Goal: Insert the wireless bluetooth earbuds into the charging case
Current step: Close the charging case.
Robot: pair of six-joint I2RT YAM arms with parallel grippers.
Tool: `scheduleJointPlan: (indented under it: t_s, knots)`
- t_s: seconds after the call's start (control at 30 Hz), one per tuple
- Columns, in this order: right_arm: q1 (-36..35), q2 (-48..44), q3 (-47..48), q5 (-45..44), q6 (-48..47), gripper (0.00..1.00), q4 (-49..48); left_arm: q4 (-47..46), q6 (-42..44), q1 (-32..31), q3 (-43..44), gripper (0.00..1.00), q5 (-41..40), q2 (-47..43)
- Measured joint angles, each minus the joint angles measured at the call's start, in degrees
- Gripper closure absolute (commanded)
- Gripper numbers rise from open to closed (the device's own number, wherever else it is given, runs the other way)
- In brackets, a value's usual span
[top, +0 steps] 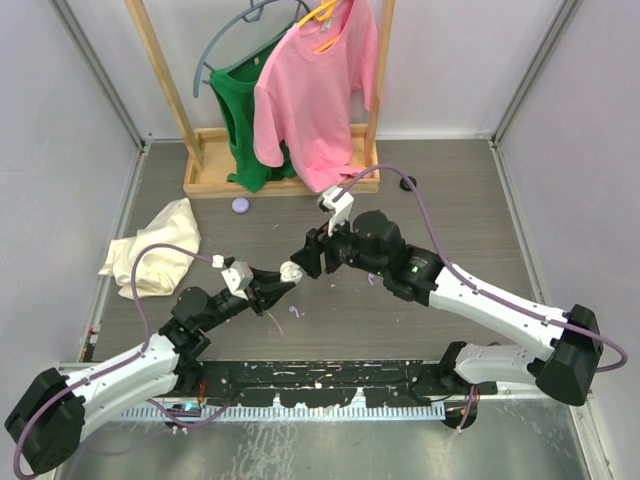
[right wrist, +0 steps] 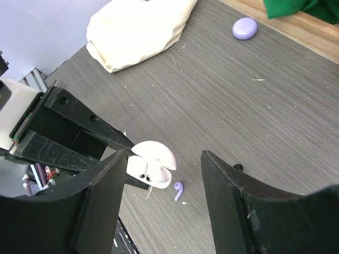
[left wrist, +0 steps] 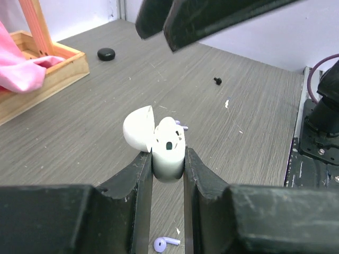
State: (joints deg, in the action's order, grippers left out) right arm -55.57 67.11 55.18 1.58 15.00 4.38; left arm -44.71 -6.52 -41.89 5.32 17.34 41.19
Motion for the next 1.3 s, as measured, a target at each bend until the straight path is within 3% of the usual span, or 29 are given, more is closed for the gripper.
scheduleJointPlan:
  t_s: [0.3, 0.6, 0.93, 1.3]
  knots:
    - [11.0, 2.2, 2.2, 22.3, -2.1, 0.25, 2.2, 0.5, -0.5, 0.0, 2.3, 1.00, 3.6, 2.5]
    - [12.2, 8.5, 3.6, 37.0, -3.5, 0.23, 2.5, 1.7, -2.2, 0.0, 4.9, 1.00, 5.3, -1.2]
    - [12.4, 10.4, 3.7, 45.4, -3.1, 0.26, 0.5, 2.8, -3.8, 0.0, 6.0, 1.00, 5.9, -0.5]
    - [13.4, 9.9, 3.5, 47.7, -3.1, 0.28, -0.2, 3.0, -6.6, 0.0, 6.0, 1.00, 4.0, 0.1]
